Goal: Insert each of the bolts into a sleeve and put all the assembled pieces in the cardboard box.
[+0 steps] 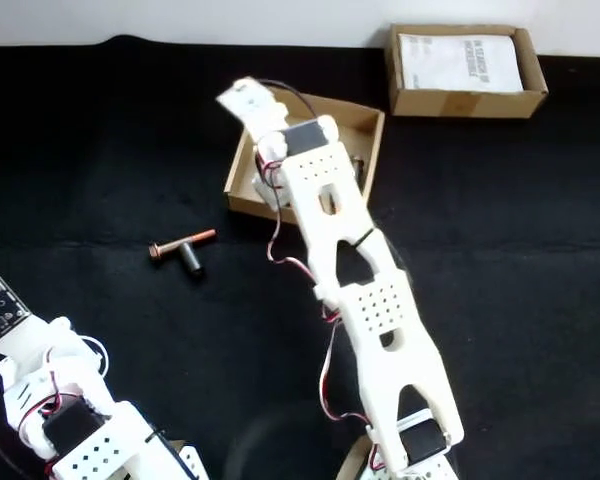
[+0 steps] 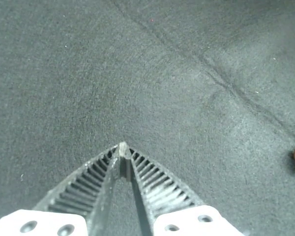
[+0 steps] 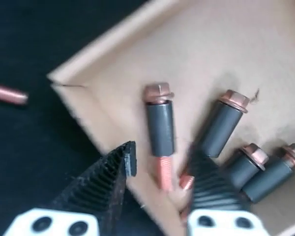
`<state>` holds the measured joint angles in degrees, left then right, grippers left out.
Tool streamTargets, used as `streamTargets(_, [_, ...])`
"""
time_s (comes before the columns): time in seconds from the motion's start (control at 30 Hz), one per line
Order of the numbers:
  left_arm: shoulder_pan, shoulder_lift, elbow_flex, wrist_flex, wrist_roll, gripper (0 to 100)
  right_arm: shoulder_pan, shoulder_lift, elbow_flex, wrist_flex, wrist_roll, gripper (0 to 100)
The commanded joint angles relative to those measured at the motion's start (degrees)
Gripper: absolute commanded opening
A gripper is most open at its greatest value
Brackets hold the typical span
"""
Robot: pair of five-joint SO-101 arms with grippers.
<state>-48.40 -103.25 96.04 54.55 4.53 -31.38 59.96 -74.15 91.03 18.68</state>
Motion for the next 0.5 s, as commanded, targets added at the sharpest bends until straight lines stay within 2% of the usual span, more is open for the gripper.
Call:
streamTargets(0.0, [-0.5,-0.4,1.1,0.2,-0.3,1,-1.9,-0.7,-9.7,3.6,0.4,31.7])
streamTargets(0.2, [-0.4,-0.4,1.1,0.2,-0.4,1,-3.8,-0.7,-26.3,8.2,-2.0,28.1])
streamTargets(0.37, [-0.4,-0.4,1.1,0.2,-0.4,1,-6.1,-5.1,-26.9,9.9,-14.8,11.5])
streamTargets(0.47, [-0.4,-0.4,1.1,0.2,-0.4,1,-8.4,-6.8,-26.9,9.9,-16.9,4.3])
